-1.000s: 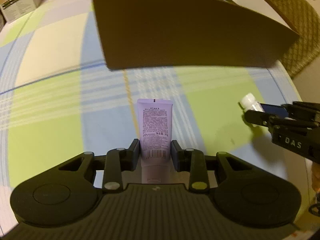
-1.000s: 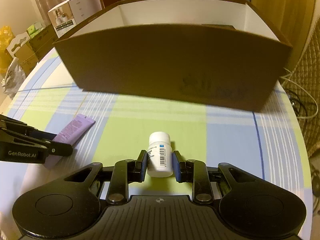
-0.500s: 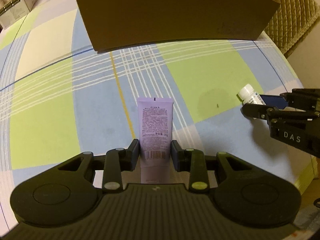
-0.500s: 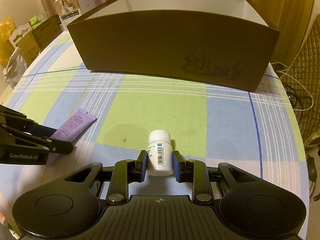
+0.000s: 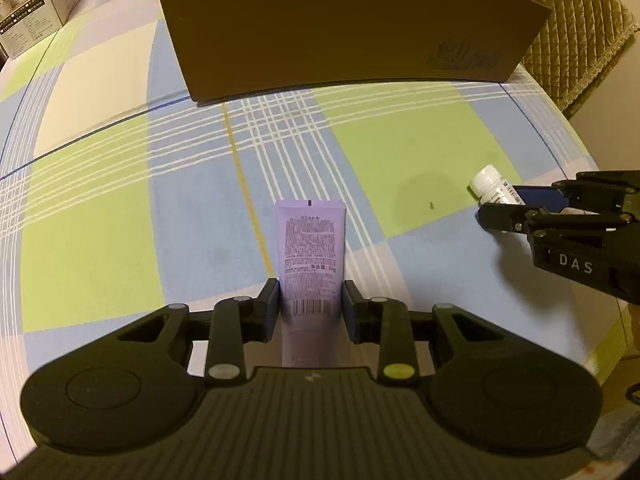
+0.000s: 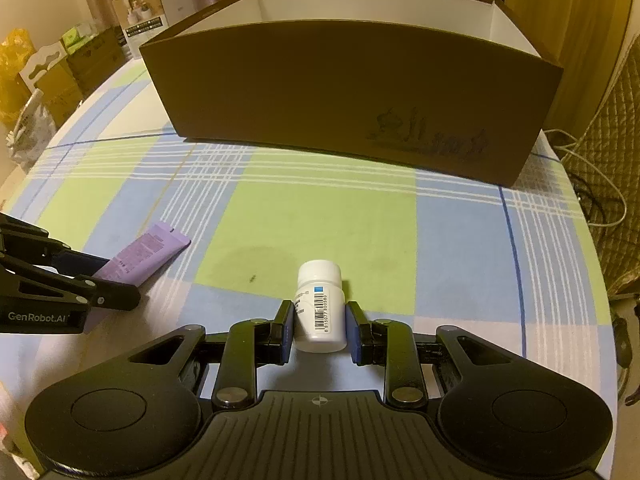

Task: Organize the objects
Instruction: 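Carry the tube with the left tool while the right tool carries the bottle into the box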

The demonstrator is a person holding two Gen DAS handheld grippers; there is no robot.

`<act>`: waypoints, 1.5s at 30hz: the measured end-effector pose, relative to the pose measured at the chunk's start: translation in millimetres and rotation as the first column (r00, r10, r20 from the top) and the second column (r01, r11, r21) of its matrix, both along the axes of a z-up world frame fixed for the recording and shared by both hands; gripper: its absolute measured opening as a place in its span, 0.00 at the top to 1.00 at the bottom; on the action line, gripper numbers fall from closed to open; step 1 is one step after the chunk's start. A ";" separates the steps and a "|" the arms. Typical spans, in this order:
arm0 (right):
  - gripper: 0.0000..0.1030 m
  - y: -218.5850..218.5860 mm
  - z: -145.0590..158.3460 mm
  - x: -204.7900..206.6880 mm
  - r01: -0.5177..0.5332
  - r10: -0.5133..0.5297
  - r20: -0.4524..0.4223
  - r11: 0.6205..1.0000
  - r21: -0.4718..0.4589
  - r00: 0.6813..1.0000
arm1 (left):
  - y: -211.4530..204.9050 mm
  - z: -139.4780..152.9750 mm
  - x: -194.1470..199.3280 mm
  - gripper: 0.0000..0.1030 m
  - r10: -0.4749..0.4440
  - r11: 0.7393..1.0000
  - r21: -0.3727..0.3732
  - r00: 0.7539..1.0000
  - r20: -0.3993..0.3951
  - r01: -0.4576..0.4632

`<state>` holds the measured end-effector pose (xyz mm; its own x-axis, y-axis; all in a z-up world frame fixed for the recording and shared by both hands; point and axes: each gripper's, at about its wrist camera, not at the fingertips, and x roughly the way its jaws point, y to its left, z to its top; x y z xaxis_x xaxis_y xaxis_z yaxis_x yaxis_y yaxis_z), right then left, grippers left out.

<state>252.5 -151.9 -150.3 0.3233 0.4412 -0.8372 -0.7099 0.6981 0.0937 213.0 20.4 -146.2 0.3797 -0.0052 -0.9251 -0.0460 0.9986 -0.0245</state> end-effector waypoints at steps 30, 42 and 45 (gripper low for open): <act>0.77 -2.1 54.4 14.4 0.006 -0.010 0.030 0.990 0.138 0.999 | -6.0 57.4 7.1 0.73 0.003 0.999 -0.048 0.990 0.142 0.004; 0.77 8.4 106.8 36.9 -0.012 -0.006 0.072 0.967 0.256 0.997 | -11.1 110.0 32.4 0.73 -0.039 0.997 -0.060 0.965 0.258 0.056; 0.77 14.5 116.1 49.0 -0.013 -0.011 0.087 0.961 0.275 0.996 | -11.1 118.2 47.3 0.73 -0.045 0.997 -0.050 0.959 0.278 0.062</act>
